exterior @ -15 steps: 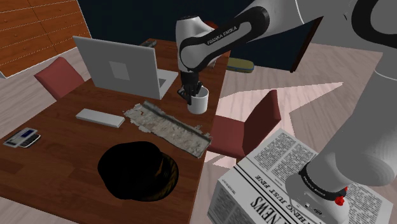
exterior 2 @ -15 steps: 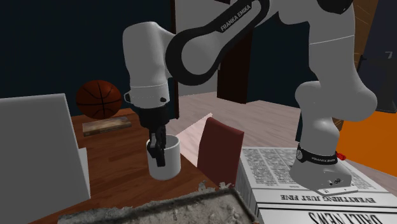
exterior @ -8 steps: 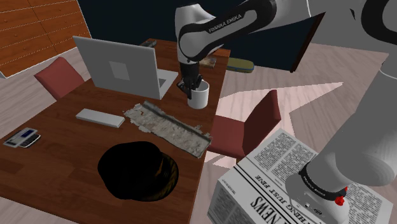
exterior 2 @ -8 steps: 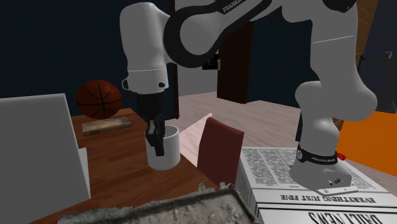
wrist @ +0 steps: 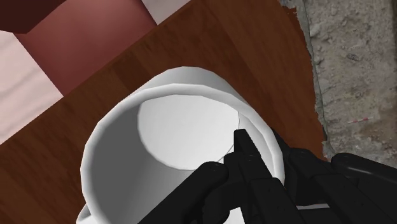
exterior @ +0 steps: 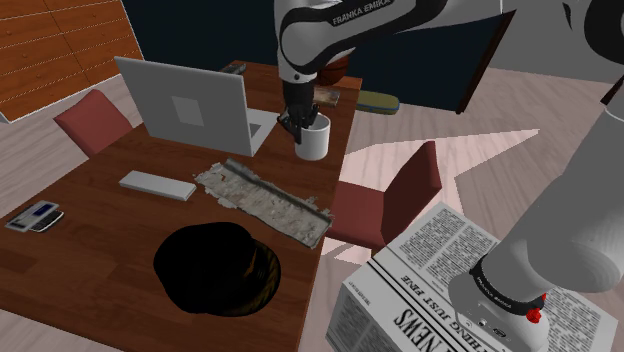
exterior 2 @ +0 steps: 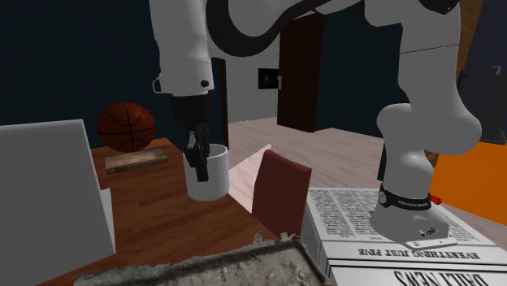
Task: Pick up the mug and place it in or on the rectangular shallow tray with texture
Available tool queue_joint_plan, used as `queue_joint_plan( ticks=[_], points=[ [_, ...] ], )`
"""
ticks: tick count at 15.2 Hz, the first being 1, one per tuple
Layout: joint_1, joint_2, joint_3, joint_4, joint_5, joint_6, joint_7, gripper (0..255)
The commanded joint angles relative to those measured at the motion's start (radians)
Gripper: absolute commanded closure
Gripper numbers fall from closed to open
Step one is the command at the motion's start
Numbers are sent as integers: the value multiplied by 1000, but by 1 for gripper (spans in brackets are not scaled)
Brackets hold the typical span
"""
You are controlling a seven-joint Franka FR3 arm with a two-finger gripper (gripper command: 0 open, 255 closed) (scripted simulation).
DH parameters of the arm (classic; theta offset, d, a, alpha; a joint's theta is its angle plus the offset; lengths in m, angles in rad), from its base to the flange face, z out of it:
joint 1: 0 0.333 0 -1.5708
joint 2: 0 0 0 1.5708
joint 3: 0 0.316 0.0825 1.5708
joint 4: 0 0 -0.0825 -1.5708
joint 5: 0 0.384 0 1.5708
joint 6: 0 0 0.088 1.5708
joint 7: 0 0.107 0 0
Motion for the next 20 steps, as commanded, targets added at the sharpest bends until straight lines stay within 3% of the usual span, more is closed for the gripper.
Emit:
queue_joint_plan(
  ticks=[1, 7, 20],
  points=[
    [0, -10, 1, 17, 2, -27, 0, 255],
    [0, -28, 1, 75, 6, -103, -3, 255],
    [185, 147, 112, 353, -38, -213, 291, 255]
  ],
)
